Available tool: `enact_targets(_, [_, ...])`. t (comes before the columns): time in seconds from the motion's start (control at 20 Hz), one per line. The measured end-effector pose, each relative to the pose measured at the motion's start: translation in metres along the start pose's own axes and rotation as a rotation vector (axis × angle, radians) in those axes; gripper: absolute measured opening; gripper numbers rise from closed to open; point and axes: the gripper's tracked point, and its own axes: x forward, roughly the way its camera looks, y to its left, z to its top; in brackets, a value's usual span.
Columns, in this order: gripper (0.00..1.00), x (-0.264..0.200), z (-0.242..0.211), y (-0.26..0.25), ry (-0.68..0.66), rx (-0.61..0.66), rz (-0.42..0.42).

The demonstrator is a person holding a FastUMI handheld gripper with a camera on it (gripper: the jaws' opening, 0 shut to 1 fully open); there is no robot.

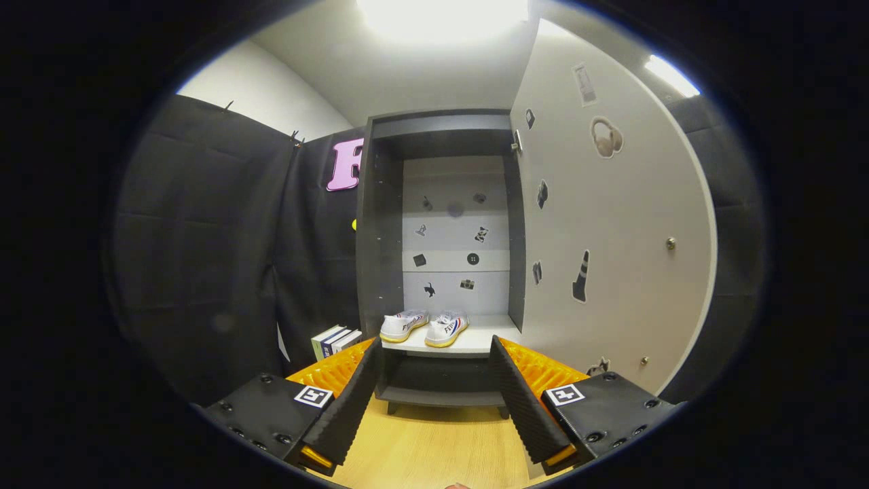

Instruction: Open the shoe cabinet door, grab the shoes and put them into the shoe cabinet, then close the shoe cabinet door.

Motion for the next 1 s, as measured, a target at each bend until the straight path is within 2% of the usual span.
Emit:
enact_targets(0.3, [0.98, -0.033, 0.015, -0.008, -0.02, -0.006, 0.025])
enact_targets(0.6, [0.98, -0.076, 0.044, -0.044, -0.082, -0.024, 0.033])
enact_targets(1.0, [0.97, -0.109, 0.077, -0.171, -0.151, -0.039, -0.161])
